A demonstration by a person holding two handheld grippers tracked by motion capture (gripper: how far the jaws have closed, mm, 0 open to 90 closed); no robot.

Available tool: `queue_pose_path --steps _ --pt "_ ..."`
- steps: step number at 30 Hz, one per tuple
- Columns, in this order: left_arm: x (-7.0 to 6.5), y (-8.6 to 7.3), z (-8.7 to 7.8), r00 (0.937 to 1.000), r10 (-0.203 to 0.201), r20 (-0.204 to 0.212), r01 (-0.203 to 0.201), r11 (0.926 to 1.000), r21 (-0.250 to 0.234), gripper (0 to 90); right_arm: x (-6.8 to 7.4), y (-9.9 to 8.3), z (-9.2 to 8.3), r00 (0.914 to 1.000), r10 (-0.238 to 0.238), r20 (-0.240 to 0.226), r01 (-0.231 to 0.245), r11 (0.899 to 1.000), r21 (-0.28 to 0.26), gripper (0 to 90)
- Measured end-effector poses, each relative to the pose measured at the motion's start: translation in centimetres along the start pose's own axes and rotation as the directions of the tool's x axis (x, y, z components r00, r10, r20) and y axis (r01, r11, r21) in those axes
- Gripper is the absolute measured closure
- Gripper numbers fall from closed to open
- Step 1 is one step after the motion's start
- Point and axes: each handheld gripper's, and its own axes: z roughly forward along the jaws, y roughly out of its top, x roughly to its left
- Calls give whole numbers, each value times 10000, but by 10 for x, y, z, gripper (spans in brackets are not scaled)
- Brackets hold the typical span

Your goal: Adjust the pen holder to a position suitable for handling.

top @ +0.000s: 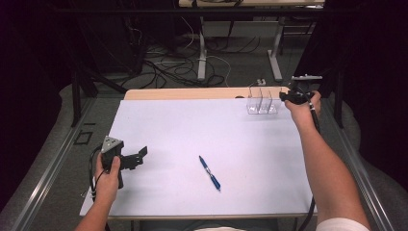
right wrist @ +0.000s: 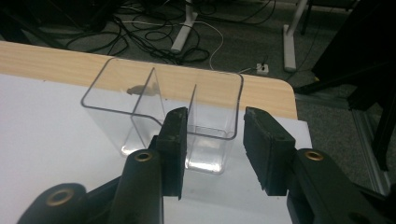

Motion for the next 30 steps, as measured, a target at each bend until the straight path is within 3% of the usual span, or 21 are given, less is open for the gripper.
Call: queue_pose_path --steps 9,13,30 --pt "0 -1 0 10000 -21 -50 21 9999 101 2 -9 -4 16 9993 241 284 -243 9997 102 620" --pt "0 -2 0 10000 -45 -77 46 9999 110 2 -12 -6 25 9972 634 387 -639 9979 123 669" --pt "3 -3 -2 9996 -260 -55 261 9996 72 2 -7 -12 47 9921 570 1119 -592 9981 166 702"
